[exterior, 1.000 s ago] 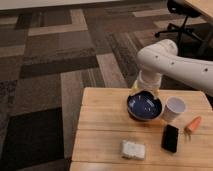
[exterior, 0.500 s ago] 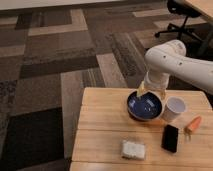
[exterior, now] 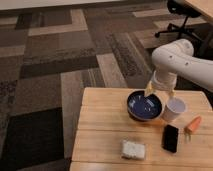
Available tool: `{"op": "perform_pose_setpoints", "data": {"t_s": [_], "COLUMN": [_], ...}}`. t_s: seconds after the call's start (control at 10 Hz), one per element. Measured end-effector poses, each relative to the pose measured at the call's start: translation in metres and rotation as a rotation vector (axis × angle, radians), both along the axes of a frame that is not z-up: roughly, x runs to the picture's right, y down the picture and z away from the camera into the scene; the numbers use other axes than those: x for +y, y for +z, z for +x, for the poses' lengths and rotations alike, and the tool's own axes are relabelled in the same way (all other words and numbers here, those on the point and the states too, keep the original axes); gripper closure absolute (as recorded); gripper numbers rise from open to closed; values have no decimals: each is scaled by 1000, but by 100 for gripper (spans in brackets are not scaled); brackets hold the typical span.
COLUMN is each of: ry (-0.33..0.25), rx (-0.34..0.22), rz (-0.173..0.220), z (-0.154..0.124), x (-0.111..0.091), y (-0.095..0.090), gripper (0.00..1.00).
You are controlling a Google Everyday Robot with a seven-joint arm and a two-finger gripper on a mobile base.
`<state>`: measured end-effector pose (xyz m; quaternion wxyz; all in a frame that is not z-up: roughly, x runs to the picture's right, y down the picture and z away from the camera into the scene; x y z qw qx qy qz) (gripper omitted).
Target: Place the ceramic cup in the ceramic bowl
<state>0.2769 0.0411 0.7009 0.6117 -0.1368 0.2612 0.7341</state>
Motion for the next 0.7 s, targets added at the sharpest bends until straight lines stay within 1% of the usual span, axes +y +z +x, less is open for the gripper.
{"op": "perform_pose_setpoints", "data": {"t_s": [0.1,0.3,0.5,0.6,0.7], "ry": [21,45,69,89,102], "rx": [-6,-29,-46,-49,-45], "rz": [6,11,-2,-17,-25], "z": [14,18,22,26,31], "x": [3,9,25,36,41], "y": [8,17,26,33,37], "gripper": [35,35,35,35,35]}}
